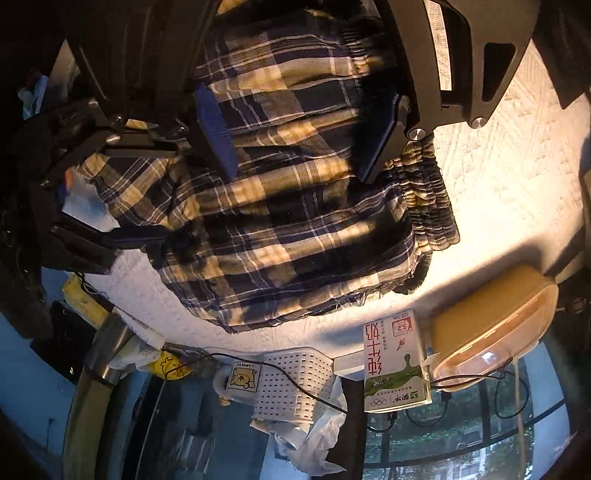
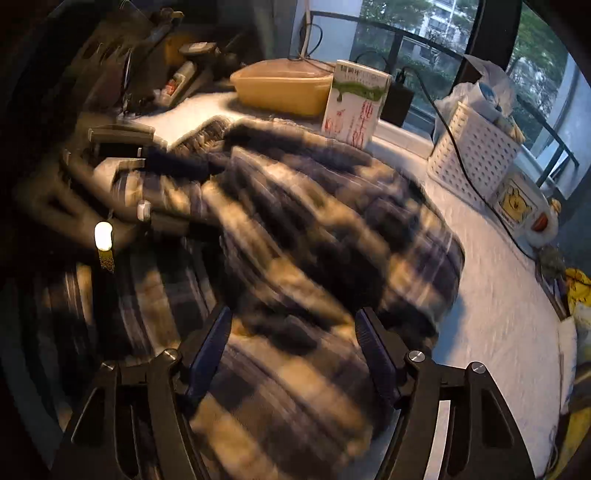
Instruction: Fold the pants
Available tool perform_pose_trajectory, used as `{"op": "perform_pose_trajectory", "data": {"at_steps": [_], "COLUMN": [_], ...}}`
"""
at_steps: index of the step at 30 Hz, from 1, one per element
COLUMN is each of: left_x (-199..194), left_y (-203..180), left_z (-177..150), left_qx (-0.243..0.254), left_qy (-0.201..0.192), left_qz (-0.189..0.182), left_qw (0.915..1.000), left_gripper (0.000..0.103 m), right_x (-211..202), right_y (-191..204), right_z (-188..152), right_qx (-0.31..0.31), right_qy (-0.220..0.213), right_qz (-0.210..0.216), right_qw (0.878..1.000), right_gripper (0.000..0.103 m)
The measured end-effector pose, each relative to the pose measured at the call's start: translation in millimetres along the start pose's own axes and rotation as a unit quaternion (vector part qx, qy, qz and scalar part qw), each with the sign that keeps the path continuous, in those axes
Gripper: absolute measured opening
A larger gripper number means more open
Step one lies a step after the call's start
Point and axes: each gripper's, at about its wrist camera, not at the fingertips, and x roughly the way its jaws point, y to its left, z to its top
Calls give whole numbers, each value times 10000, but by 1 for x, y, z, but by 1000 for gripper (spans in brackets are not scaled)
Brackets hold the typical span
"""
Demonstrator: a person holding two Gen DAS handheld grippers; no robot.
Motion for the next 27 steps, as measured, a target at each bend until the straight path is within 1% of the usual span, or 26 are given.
{"op": "perform_pose_trajectory", "data": {"at_steps": [5,7,9,12,13,15,17,19,21,24,27], "left_x": [4,1,-9,-25,-31,-44,-51,-51,-45,-33,-27], "left_y": [5,5,1,-15,-20,-29,-35,-39,-40,-38,-33], "left_z": [4,4,1,-2,-3,-9,-14,-23,-33,-49,-65], "left_qx": [-38,-104,-78,290,381,403,311,185,106,-36,-177], "left_qy": [58,52,-37,-249,-327,-429,-468,-361,-216,56,283], "left_qz": [-13,42,221,701,712,519,286,92,103,163,220], "left_qw": [10000,9999,9997,9968,9962,9969,9980,9991,9997,9998,9992], "left_gripper": [67,67,67,67,68,68,69,71,71,71,71], "right_x": [-16,-24,-32,-45,-50,-62,-74,-80,-76,-58,-45], "right_y": [-14,-18,-25,-26,-26,-26,-23,-16,-6,10,22], "right_z": [-28,-40,-50,-63,-66,-66,-59,-52,-44,-40,-48], "right_qx": [268,360,507,549,529,537,563,519,426,303,135], "right_qy": [112,132,183,259,270,203,-33,-254,-353,-193,39], "right_qz": [90,100,165,156,112,-6,-1,115,235,314,294], "right_qw": [9995,9992,9984,9980,9982,9984,9984,9983,9982,9989,9995], "right_gripper": [71,71,71,71,72,72,72,72,72,72,71]}}
